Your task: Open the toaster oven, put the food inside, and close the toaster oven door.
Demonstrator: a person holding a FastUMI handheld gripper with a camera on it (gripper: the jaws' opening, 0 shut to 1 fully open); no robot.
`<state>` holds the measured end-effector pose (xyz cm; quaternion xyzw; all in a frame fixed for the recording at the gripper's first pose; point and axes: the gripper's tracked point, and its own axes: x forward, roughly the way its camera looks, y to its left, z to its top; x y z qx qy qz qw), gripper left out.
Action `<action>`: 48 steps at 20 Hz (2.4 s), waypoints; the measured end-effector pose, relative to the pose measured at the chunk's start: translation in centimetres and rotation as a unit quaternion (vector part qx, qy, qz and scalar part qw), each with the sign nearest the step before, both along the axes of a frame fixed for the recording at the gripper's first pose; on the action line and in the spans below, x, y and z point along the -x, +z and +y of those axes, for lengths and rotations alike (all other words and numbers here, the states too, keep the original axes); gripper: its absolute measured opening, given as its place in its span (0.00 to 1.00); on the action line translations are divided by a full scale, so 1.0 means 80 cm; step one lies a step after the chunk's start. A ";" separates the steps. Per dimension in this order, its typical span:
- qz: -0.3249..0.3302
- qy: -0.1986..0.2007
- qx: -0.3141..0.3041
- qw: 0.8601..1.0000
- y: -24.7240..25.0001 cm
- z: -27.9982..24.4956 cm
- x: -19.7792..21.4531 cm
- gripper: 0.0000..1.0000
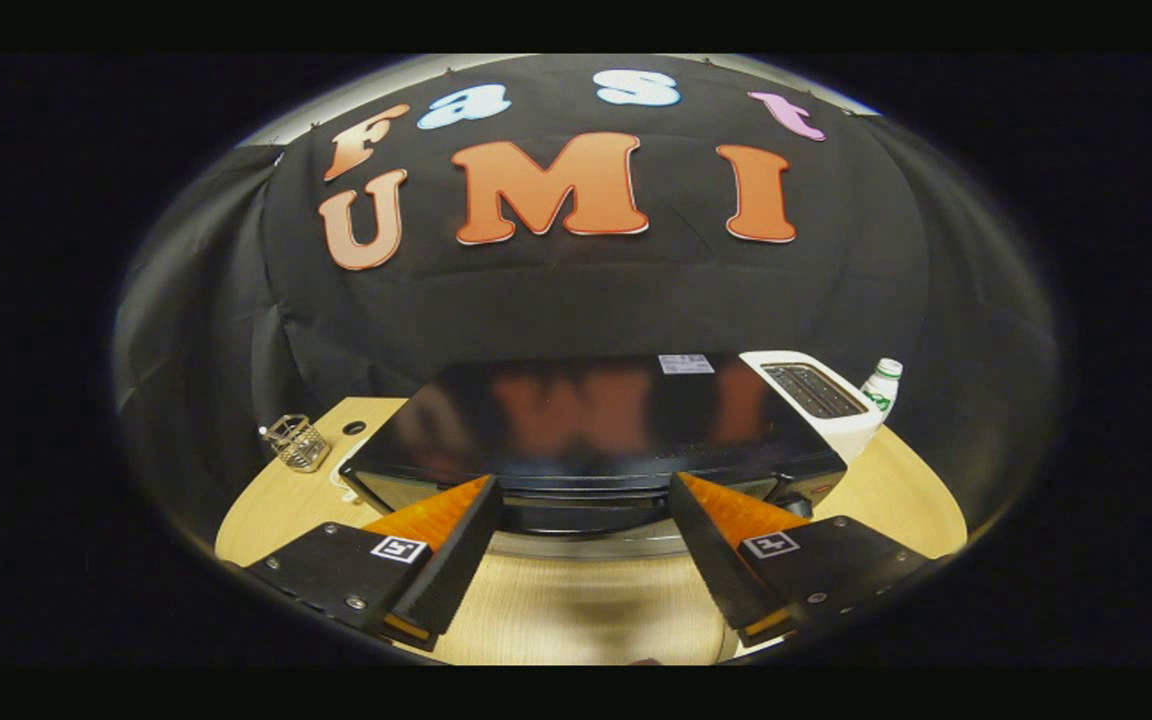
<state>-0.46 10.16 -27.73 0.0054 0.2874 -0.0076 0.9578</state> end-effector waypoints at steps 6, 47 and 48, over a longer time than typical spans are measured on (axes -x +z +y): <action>-0.010 0.031 0.008 0.999 0.005 0.012 0.037 0.82; 0.196 -0.006 -0.048 0.979 -0.020 -0.175 0.177 0.98; 0.192 -0.011 -0.040 0.981 -0.014 -0.192 0.180 0.98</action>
